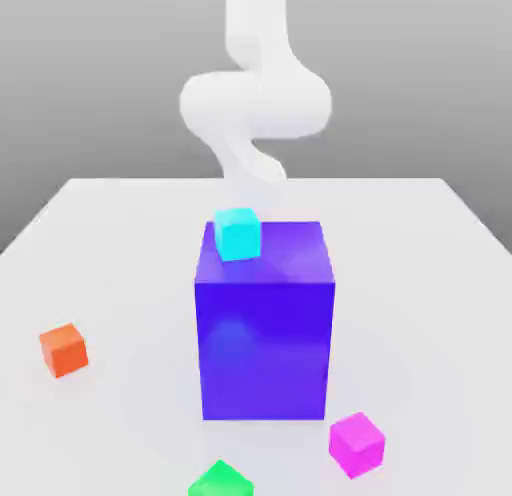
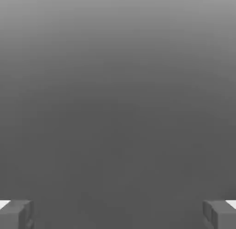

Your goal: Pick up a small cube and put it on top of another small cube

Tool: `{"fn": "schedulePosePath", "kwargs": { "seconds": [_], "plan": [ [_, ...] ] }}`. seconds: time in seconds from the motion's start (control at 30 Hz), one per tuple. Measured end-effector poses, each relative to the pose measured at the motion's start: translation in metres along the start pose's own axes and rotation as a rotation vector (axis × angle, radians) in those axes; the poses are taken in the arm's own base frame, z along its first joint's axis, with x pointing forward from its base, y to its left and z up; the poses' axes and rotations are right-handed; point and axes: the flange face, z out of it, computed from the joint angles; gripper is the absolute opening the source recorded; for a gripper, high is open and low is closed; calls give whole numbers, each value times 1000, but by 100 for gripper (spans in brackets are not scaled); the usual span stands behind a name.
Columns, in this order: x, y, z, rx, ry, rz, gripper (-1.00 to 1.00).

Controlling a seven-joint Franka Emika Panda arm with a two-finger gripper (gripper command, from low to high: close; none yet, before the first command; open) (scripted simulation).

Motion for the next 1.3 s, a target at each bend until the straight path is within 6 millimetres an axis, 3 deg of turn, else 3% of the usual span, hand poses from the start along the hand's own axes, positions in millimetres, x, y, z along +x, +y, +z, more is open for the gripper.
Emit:
{"fn": "schedulePosePath", "kwargs": {
  "seconds": [0.2, 0.4, 0.73, 1.0, 1.3],
  "plan": [
    [31, 30, 103, -114, -229, 149, 0],
    [43, 70, 199, -246, -410, 292, 0],
    [5, 143, 341, -540, -627, 600, 0],
    [-31, 208, 416, -795, -656, 832, 0],
    [-56, 269, 460, -1047, -529, 1064, 0]
  ]
}}
